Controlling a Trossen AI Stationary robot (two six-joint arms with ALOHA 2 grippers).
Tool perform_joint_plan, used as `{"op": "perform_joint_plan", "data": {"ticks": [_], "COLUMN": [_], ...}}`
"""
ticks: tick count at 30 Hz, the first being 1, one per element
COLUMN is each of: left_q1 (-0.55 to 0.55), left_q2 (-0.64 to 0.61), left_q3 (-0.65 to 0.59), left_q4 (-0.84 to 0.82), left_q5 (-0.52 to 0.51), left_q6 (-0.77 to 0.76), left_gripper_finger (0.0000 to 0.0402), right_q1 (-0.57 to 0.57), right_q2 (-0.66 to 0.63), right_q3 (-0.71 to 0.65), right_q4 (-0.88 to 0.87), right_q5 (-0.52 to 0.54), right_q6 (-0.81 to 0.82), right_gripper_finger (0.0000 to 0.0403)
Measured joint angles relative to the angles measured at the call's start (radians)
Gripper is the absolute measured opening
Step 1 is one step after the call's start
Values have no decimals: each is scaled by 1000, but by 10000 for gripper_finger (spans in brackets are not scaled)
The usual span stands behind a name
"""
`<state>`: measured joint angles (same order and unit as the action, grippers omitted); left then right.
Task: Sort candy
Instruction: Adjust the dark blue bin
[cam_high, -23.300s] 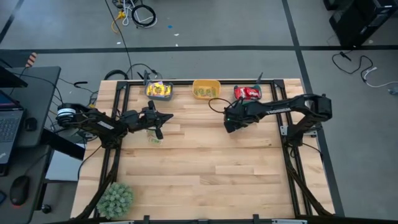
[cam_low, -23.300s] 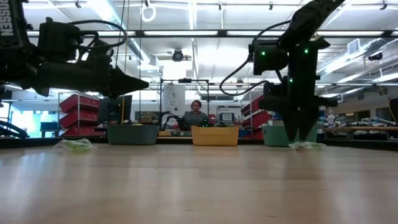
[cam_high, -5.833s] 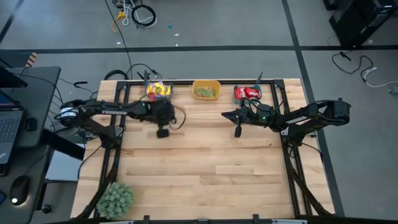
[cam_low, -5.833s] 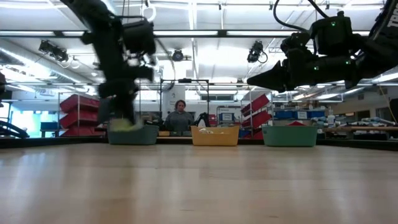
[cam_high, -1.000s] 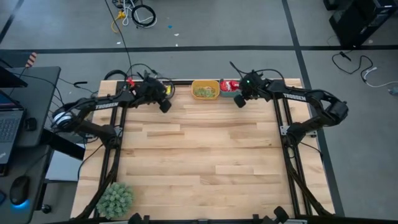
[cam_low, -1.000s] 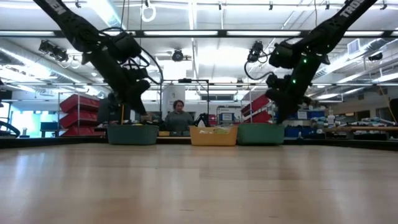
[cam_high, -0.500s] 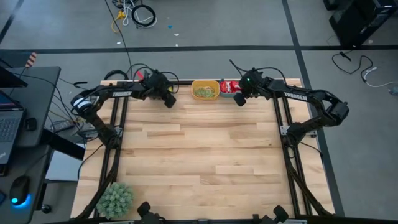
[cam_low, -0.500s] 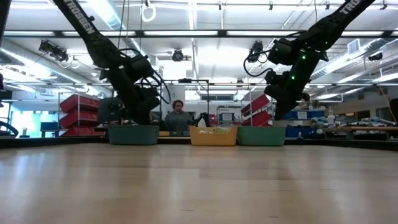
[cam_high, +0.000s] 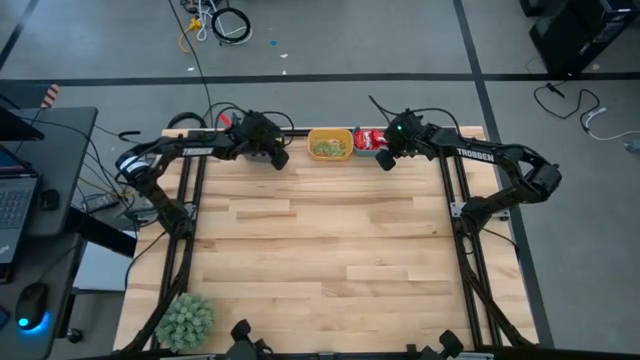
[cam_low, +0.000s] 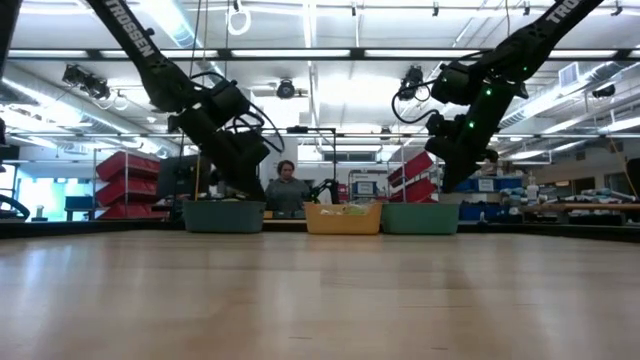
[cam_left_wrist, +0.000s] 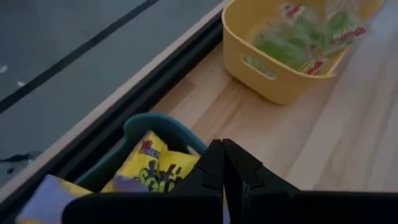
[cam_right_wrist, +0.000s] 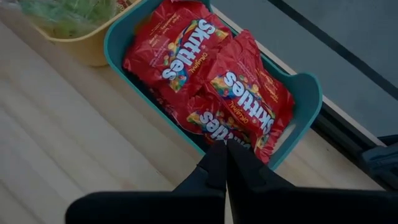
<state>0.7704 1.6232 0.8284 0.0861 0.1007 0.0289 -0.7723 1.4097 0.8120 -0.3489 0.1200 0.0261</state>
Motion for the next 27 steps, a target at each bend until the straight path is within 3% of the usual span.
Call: {"op": "perform_joint_plan", "data": {"ticks": [7,16,21,27], "left_q1": [0,-6,22,102], "left_q2": [66,-4,-141,-201], "left_q3": [17,138,147,144], "left_q4": [49,-113,-369,-688], "left_q5": [18,-2,-232,-330], "left_q6": [-10,40,-30,-174], "left_gripper_finger": [0,0,0,0], "right_q1": [1,1,1,1], "right_q2": [0,0,0,0], "right_q3": [0,0,0,0], "right_q4": [-6,-7,-18,-20], "right_q5": [0,-1,-1,-2], "right_q6": [-2,-4,-4,-4], "right_gripper_finger": [0,0,0,0]}}
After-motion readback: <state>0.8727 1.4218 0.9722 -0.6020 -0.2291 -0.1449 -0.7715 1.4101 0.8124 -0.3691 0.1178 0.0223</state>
